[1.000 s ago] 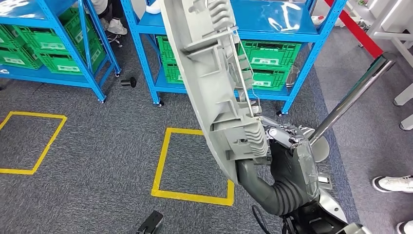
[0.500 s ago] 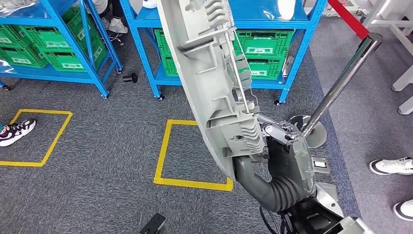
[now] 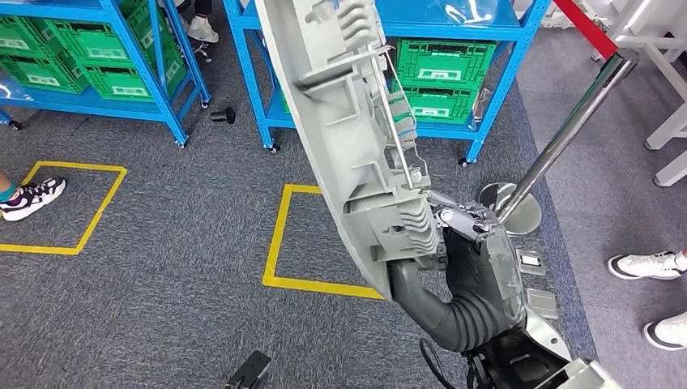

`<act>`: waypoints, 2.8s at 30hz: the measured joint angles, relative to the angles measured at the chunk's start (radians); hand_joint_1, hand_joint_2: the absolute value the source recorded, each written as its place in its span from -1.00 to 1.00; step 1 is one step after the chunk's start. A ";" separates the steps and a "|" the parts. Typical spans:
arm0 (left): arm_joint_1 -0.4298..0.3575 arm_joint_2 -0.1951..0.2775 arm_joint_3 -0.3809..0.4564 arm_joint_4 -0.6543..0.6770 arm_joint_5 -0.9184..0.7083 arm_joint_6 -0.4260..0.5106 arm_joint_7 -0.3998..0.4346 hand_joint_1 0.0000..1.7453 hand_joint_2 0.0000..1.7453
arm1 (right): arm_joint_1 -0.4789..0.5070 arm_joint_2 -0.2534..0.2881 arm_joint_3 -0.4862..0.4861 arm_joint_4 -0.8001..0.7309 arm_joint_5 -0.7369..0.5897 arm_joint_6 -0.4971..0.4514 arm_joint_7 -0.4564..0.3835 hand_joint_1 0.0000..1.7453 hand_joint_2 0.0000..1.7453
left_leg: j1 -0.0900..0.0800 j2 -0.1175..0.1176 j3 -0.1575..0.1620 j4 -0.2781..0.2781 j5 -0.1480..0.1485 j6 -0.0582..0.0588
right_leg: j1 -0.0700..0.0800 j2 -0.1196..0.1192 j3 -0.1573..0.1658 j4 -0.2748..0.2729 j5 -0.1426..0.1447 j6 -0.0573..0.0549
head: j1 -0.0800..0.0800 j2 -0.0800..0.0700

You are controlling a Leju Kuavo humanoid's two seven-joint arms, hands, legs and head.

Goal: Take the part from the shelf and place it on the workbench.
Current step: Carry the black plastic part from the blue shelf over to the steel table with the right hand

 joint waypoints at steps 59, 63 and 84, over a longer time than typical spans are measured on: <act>0.009 -0.007 0.000 0.025 -0.023 -0.014 -0.006 -1.00 1.00 | -0.001 -0.005 0.000 0.002 0.082 0.005 -0.006 1.00 1.00 | -0.007 0.030 -0.007 0.018 -0.012 -0.016 | 0.009 -0.078 0.129 -0.207 0.081 -0.019 | -0.019 0.000; 0.006 -0.009 0.000 0.027 -0.030 -0.016 -0.006 -1.00 1.00 | 0.000 -0.006 0.001 -0.001 0.092 0.007 -0.001 1.00 1.00 | -0.002 -0.012 -0.017 0.016 -0.001 -0.004 | 0.001 -0.008 0.034 0.005 -0.028 -0.007 | -0.003 0.000; 0.037 -0.006 -0.001 0.032 -0.035 -0.006 -0.006 -1.00 1.00 | 0.023 0.009 0.031 -0.029 0.168 -0.005 0.044 1.00 1.00 | 0.002 0.041 -0.046 0.080 -0.008 -0.057 | -0.001 -0.076 0.151 -0.226 0.089 -0.042 | -0.029 0.000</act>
